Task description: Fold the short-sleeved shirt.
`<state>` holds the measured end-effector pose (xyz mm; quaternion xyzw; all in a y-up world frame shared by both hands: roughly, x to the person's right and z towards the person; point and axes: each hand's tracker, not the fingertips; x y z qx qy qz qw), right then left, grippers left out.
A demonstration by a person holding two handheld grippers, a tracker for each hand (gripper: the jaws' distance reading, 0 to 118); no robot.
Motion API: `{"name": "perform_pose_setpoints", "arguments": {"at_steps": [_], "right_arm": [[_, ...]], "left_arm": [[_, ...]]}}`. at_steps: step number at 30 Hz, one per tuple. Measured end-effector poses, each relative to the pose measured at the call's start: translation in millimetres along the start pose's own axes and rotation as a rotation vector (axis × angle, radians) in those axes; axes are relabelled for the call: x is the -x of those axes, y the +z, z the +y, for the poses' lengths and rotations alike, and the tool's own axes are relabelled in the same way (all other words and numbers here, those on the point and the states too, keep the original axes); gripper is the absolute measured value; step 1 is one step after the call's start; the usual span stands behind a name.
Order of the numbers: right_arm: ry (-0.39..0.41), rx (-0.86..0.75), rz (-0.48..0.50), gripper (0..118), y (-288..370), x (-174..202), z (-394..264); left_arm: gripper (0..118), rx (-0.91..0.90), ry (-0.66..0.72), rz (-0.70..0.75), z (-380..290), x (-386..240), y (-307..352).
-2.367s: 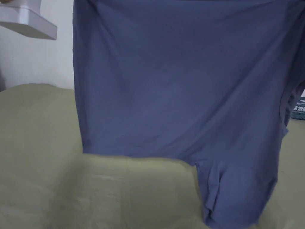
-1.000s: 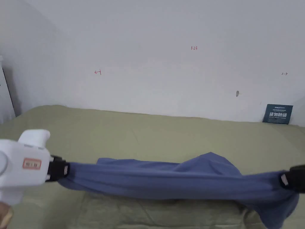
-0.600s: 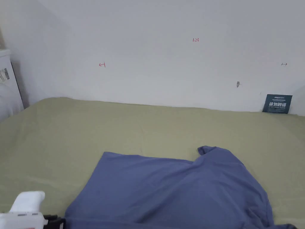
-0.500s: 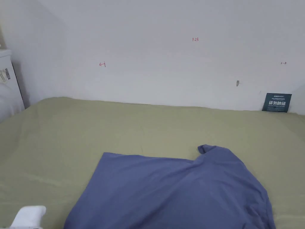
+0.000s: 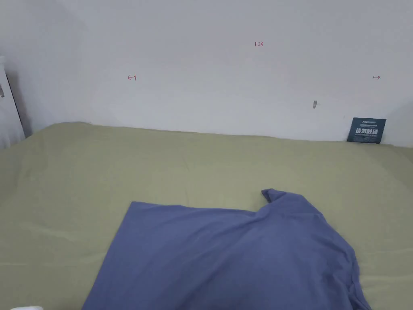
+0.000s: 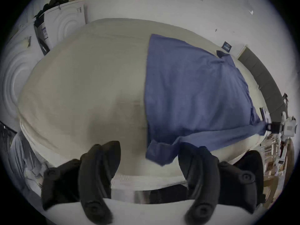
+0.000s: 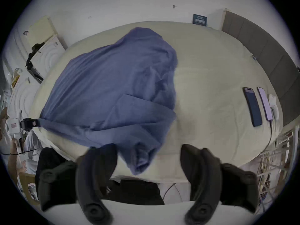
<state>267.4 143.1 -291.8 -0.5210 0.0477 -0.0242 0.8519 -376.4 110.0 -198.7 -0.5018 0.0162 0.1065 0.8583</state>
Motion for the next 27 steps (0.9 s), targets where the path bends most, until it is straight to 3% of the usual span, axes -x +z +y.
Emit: {"name": "perform_pose_setpoints", "arguments": {"at_steps": [3, 6, 7, 8, 9, 10, 15, 16, 18, 19, 22, 25, 26, 27], "right_arm": [[-0.082, -0.065, 0.021, 84, 23.1, -9.0, -4.4], [-0.097, -0.096, 0.017, 83, 41.2, -4.8, -8.8], [-0.100, -0.103, 0.016, 75, 44.2, -3.4, -10.7], [-0.106, -0.114, 0.010, 57, 46.0, -1.8, -13.7], [-0.108, -0.119, 0.014, 24, 45.8, -1.5, -15.7], [-0.104, -0.112, 0.014, 0, 43.2, -0.3, -14.6], [-0.077, -0.091, -0.011, 0, 41.0, 13.5, -22.3], [-0.074, -0.089, -0.007, 0, 40.6, 14.3, -20.9], [-0.076, -0.087, 0.000, 0, 41.6, 18.3, -20.4], [-0.072, -0.087, 0.008, 0, 40.8, 19.1, -19.2], [-0.064, -0.075, 0.016, 0, 37.4, 19.8, -17.7], [-0.066, -0.058, 0.019, 0, 32.2, 20.1, -17.0], [-0.065, -0.047, 0.021, 0, 28.6, 18.6, -18.0], [-0.065, -0.035, 0.023, 0, 24.7, 18.1, -17.5]], "left_arm": [[81, -0.092, 0.114, -0.022, -5.0, 7.5, 25.6], [79, -0.189, 0.112, -0.003, -6.2, 5.4, 44.8], [65, -0.212, 0.098, 0.001, -6.3, 6.5, 49.6], [36, -0.247, 0.082, 0.007, -7.8, 5.7, 53.0], [0, -0.253, 0.069, 0.027, -7.1, 3.9, 54.0], [0, -0.249, 0.055, 0.038, -6.2, 3.9, 51.1], [1, -0.163, 0.050, 0.001, -13.2, -4.0, 36.5], [20, -0.142, 0.019, 0.010, -13.2, -5.3, 32.2], [91, -0.093, -0.025, 0.008, -13.6, -7.6, 21.3], [110, -0.067, -0.034, -0.017, -12.0, -12.1, 16.8], [108, -0.067, -0.067, -0.099, -15.7, -13.0, -3.4], [106, -0.049, -0.104, -0.083, -12.8, -18.4, -15.6], [98, -0.044, -0.114, -0.071, -12.6, -17.1, -21.6], [76, -0.046, -0.109, -0.036, -10.6, -21.7, -20.5]]}}
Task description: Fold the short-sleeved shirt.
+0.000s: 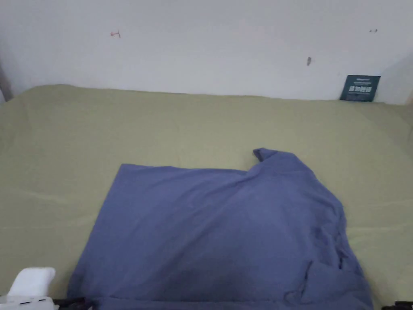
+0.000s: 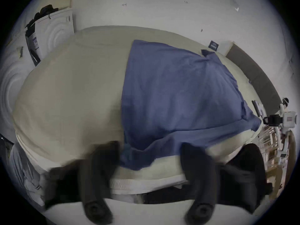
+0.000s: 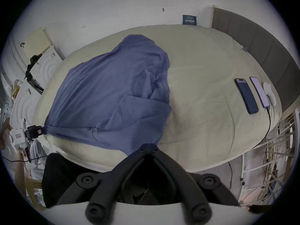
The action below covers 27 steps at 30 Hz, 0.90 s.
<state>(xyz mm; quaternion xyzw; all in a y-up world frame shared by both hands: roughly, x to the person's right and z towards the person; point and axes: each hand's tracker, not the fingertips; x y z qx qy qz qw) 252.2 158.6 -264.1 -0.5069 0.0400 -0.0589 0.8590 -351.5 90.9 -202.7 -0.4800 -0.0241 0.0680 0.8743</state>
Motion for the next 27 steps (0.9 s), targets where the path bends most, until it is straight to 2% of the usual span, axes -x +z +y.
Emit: {"name": "perform_pose_setpoints", "arguments": {"at_steps": [1, 2, 3, 4, 5, 6, 8, 10, 11, 12, 13, 14, 17, 21, 27], "right_arm": [[-0.005, 0.015, 0.007, 5, -3.9, -0.9, 0.3], [-0.011, 0.034, 0.008, 19, -10.7, -4.4, 0.1], [-0.010, 0.065, 0.015, 44, -19.2, -10.0, -0.5], [-0.002, 0.094, 0.024, 90, -25.5, -10.1, -1.1], [0.011, 0.123, 0.033, 111, -33.7, -8.0, -2.8], [0.020, 0.114, 0.037, 113, -37.9, -5.8, -5.2], [0.047, 0.101, 0.050, 98, -46.2, 0.7, -8.2], [0.098, 0.105, 0.043, 94, -56.8, 7.9, -8.5], [0.128, 0.112, 0.039, 87, -61.3, 11.9, -11.6], [0.152, 0.107, 0.015, 68, -63.3, 14.5, -12.9], [0.174, 0.100, -0.022, 23, -62.4, 16.7, -13.8], [0.200, 0.099, -0.056, 7, -61.1, 18.9, -15.2], [0.193, 0.078, -0.038, 7, -50.5, 20.0, -17.8], [0.227, 0.043, -0.053, 7, -34.1, 26.6, -11.0], [0.229, 0.020, -0.016, 7, -17.4, 26.8, 30.7]], "left_arm": [[17, 0.007, 0.009, 0.029, -0.2, 1.6, -4.4], [2, 0.008, 0.018, 0.038, -1.6, 4.6, -5.7], [2, -0.010, 0.085, -0.013, -3.6, 8.4, -6.0], [2, -0.010, 0.117, -0.053, -3.5, 0.8, 2.1], [2, -0.010, 0.111, -0.049, -4.1, 1.3, 3.7], [2, -0.011, 0.099, -0.036, -4.9, 0.0, 4.5], [2, -0.017, 0.068, -0.021, -4.3, -4.1, 9.8], [2, -0.011, 0.070, -0.024, -4.0, -3.4, 10.2], [2, -0.007, 0.076, -0.025, -4.1, -2.7, 10.3], [2, -0.007, 0.083, -0.027, -2.2, -3.6, 10.1], [2, -0.008, 0.090, -0.029, -2.3, -3.1, 10.8], [2, -0.008, 0.095, -0.030, -2.8, -2.5, 12.0], [2, -0.010, 0.099, -0.032, -2.9, -2.8, 15.2], [2, -0.009, 0.099, -0.028, -2.8, 2.7, 17.0], [2, -0.026, 0.105, -0.034, 31.7, -2.9, 35.1]]}}
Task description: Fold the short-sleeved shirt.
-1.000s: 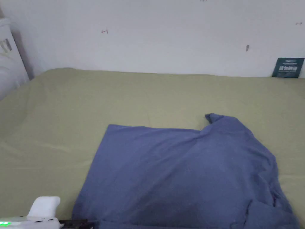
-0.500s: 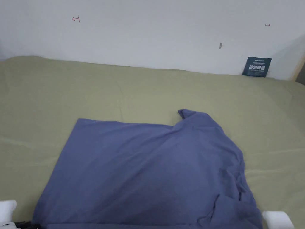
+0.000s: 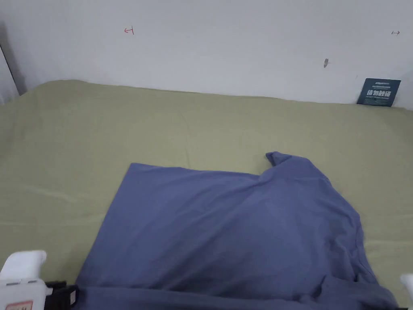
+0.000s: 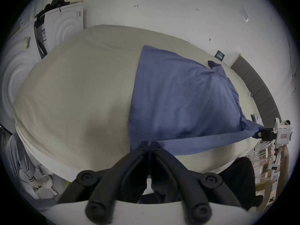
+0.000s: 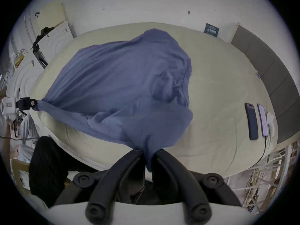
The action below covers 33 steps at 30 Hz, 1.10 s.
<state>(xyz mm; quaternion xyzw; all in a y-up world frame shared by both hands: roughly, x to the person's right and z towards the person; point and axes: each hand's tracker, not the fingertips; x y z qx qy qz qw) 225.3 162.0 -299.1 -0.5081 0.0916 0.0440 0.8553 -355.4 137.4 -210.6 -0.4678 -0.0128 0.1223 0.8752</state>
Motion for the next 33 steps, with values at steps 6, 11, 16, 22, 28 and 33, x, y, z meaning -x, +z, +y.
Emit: {"name": "perform_pose_setpoints", "arguments": {"at_steps": [6, 11, 16, 22, 28, 33], "right_arm": [[-0.023, 0.015, 0.022, 7, -16.7, -18.2, 65.2], [-0.041, 0.089, 0.022, 7, -55.9, -22.2, 111.8], [-0.115, 0.081, 0.005, 42, -91.3, -32.4, 123.3], [-0.180, -0.012, 0.023, 88, -62.2, -53.6, 106.2], [-0.167, -0.076, -0.029, 19, -0.6, -39.7, 55.8], [-0.095, -0.018, -0.080, 0, -3.1, -22.6, 5.1]], "left_arm": [[2, -0.017, -0.028, -0.001, 70.9, -3.7, -24.1], [2, 0.056, -0.059, 0.039, 121.6, -11.1, -67.3], [31, 0.115, -0.064, 0.078, 133.6, -10.7, -99.8], [84, 0.075, 0.036, 0.082, 126.6, -2.0, -66.6], [12, -0.095, -0.020, 0.109, 80.1, -13.9, -0.8], [0, -0.061, -0.045, 0.101, 26.5, -13.0, -2.8]]}}
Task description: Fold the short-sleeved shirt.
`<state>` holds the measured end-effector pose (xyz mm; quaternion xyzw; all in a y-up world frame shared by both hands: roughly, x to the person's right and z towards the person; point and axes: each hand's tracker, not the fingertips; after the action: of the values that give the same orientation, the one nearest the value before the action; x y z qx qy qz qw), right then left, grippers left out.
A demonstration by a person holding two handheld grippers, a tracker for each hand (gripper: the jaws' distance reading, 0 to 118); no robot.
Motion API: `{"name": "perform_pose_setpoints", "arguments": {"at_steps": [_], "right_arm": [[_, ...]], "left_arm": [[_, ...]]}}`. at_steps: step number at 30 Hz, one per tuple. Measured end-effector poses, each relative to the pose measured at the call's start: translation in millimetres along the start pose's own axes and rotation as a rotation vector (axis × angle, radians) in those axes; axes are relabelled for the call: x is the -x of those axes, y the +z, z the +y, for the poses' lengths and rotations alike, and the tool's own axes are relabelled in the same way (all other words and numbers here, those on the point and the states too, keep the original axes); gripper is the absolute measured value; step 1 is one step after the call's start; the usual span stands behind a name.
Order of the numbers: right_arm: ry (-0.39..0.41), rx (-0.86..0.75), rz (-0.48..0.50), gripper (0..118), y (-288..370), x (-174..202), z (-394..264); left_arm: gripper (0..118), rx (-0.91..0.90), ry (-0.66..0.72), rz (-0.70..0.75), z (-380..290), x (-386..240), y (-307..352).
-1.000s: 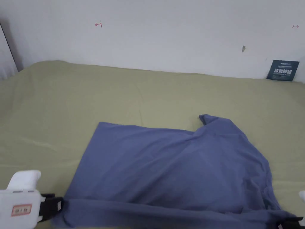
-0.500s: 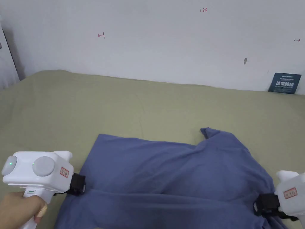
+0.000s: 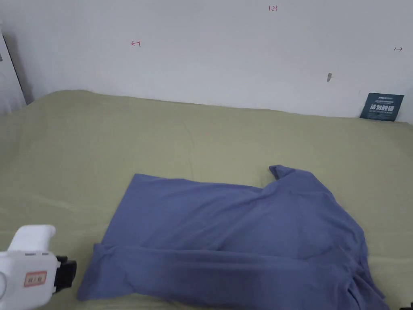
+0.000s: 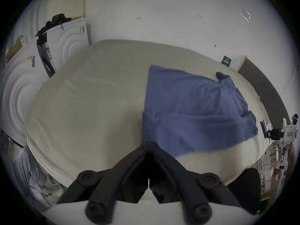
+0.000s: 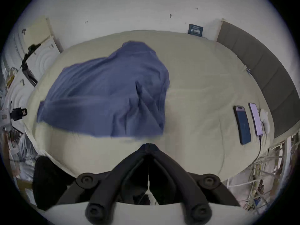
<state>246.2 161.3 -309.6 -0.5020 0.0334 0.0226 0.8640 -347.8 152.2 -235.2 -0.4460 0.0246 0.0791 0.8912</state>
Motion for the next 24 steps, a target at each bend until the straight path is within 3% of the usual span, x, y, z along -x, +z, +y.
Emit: {"name": "perform_pose_setpoints", "arguments": {"at_steps": [7, 8, 9, 10, 11, 12, 17, 18, 19, 20, 21, 22, 23, 24], "right_arm": [[0.015, 0.044, 0.024, 0, -11.7, 6.3, -20.0], [0.014, 0.044, 0.028, 0, -12.8, 7.1, -19.1], [0.015, 0.044, 0.029, 0, -14.3, 8.0, -18.0], [0.015, 0.045, 0.030, 0, -15.2, 8.6, -16.8], [0.013, 0.047, 0.035, 0, -15.0, 8.6, -13.4], [0.009, 0.047, 0.045, 0, -15.1, 8.1, -12.3], [0.004, 0.043, 0.053, 0, -17.3, 6.1, -6.0], [0.004, 0.048, 0.049, 0, -19.4, 4.3, -3.7], [0.000, 0.054, 0.043, 3, -20.9, 2.8, -0.6], [-0.018, 0.056, 0.035, 11, -23.6, -1.0, 2.6], [-0.051, 0.051, 0.037, 32, -26.2, -5.8, 5.5], [-0.093, 0.043, 0.037, 77, -29.4, -11.1, 9.3], [-0.123, 0.036, 0.045, 109, -36.7, -21.2, 14.9], [-0.132, 0.045, 0.057, 118, -44.6, -25.0, 19.7]], "left_arm": [[1, 0.101, -0.018, -0.018, -9.1, 3.7, -29.1], [11, 0.089, -0.016, -0.016, -5.0, 1.7, -31.5], [31, 0.085, -0.020, -0.015, 1.5, 1.0, -37.6], [63, 0.084, -0.017, -0.004, 6.4, 0.5, -44.6], [80, 0.090, -0.006, 0.014, 11.9, 0.3, -53.6], [85, 0.095, 0.007, 0.032, 15.4, -3.1, -55.6], [83, 0.187, -0.028, 0.051, 31.4, -0.9, -95.5], [75, 0.216, -0.035, 0.057, 31.4, 1.0, -101.8], [51, 0.225, -0.030, 0.053, 30.7, 2.1, -104.7], [36, 0.208, -0.028, 0.052, 27.1, -0.7, -97.8], [9, 0.174, -0.029, 0.068, 25.7, -0.1, -93.4], [3, 0.156, -0.034, 0.048, 27.9, 2.3, -91.1], [3, 0.146, -0.035, -0.018, 28.6, 5.2, -92.6], [3, 0.151, -0.041, 0.017, 29.4, -2.4, -86.9]]}}
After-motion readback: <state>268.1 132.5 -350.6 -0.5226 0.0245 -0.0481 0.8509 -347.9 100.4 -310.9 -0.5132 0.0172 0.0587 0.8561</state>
